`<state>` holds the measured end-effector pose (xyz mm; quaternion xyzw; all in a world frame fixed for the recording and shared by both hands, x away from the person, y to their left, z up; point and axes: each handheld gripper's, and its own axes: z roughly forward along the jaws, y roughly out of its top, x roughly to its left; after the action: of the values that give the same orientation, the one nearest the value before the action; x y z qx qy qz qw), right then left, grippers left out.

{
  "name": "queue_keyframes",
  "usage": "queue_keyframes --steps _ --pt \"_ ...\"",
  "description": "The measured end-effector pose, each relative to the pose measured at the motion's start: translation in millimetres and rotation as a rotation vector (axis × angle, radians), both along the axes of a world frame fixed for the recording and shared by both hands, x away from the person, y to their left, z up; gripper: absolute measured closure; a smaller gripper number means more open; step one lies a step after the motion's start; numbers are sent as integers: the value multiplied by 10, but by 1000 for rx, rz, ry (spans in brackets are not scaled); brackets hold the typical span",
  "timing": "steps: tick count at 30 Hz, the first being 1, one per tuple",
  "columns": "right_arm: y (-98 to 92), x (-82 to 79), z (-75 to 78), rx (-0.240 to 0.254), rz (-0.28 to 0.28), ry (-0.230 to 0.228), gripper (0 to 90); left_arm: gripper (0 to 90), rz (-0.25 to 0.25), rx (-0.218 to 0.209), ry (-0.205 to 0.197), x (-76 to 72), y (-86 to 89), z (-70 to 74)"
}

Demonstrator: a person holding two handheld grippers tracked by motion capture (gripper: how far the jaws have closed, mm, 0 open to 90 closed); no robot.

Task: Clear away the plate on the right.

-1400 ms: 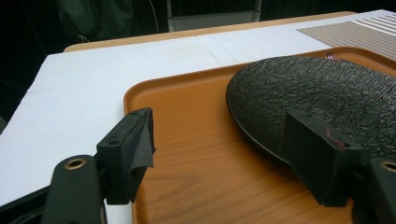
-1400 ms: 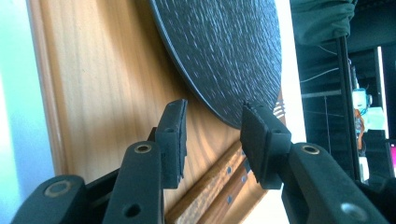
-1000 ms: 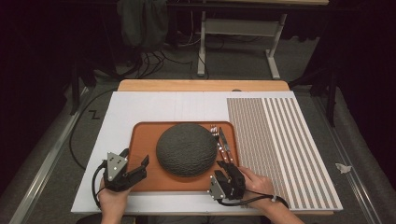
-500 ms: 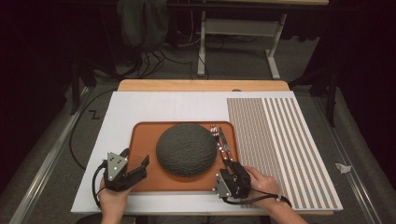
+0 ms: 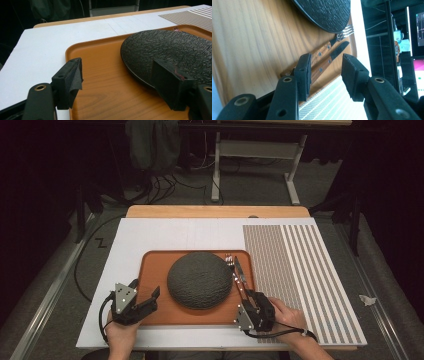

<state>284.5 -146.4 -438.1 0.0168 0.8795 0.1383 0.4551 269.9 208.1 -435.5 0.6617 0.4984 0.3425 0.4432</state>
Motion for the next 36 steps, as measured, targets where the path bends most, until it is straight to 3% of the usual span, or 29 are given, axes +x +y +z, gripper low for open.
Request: queue_keyframes --steps 36 --pt "-301 28 18 2 -67 -22 602 263 0 0 1 3 -3 0"
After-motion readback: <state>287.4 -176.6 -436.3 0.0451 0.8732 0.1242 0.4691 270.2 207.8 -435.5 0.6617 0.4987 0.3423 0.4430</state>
